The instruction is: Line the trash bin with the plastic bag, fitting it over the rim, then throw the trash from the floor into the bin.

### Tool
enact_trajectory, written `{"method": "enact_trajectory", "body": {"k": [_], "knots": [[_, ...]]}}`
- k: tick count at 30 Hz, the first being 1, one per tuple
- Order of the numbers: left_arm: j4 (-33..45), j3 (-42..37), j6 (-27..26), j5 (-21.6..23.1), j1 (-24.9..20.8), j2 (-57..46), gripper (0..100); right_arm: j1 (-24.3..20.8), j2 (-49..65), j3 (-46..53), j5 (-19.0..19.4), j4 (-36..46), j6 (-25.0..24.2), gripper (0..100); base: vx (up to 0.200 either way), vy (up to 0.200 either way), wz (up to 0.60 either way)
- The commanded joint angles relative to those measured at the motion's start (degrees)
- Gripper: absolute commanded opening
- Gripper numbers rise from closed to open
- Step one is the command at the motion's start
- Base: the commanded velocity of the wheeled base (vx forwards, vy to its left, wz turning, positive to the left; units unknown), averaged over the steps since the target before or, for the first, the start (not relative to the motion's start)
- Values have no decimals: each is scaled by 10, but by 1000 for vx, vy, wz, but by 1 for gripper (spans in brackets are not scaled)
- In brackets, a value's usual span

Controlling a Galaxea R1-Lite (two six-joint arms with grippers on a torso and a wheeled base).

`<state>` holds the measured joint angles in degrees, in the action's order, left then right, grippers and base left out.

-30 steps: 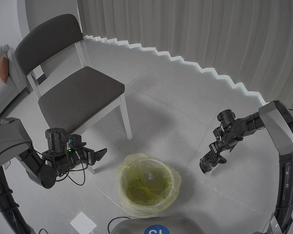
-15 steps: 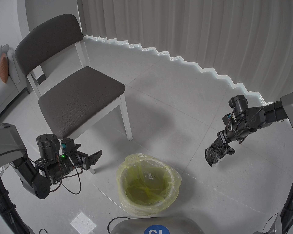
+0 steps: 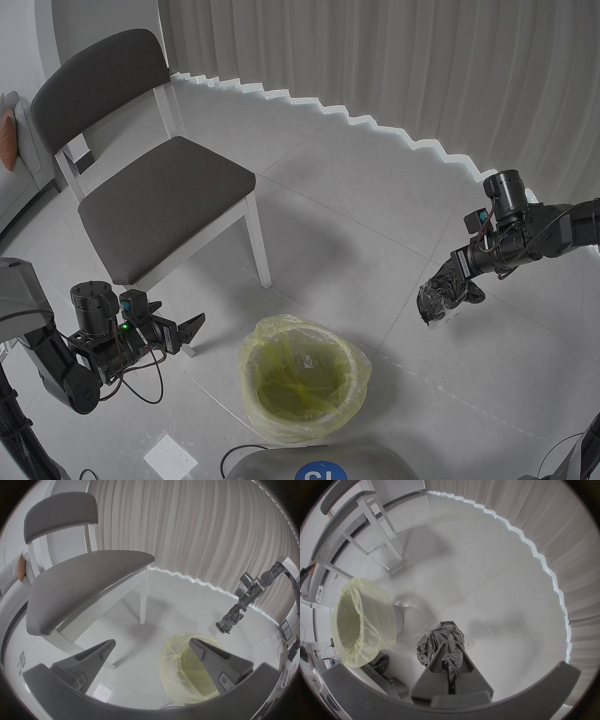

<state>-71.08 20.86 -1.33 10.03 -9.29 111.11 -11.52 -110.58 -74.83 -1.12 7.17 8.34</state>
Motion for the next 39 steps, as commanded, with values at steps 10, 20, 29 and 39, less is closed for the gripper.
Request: {"method": "enact_trajectory", "body": {"k": [10, 20, 29, 39], "knots": [[-7, -1, 19, 0, -1, 4, 100, -50, 77, 27, 1, -1, 0, 0, 0, 0, 0], [-102, -20, 26, -12, -2, 50, 100, -95, 102, 32, -5, -8, 1, 0, 0, 0, 0], [-128, -33, 26, -16, 1, 40, 100, -128, 134, 42, -5, -13, 2, 0, 0, 0, 0], [-126, -49, 26, -16, -2, 6, 100, -159, 143, 53, -6, -27, 2, 0, 0, 0, 0]]}}
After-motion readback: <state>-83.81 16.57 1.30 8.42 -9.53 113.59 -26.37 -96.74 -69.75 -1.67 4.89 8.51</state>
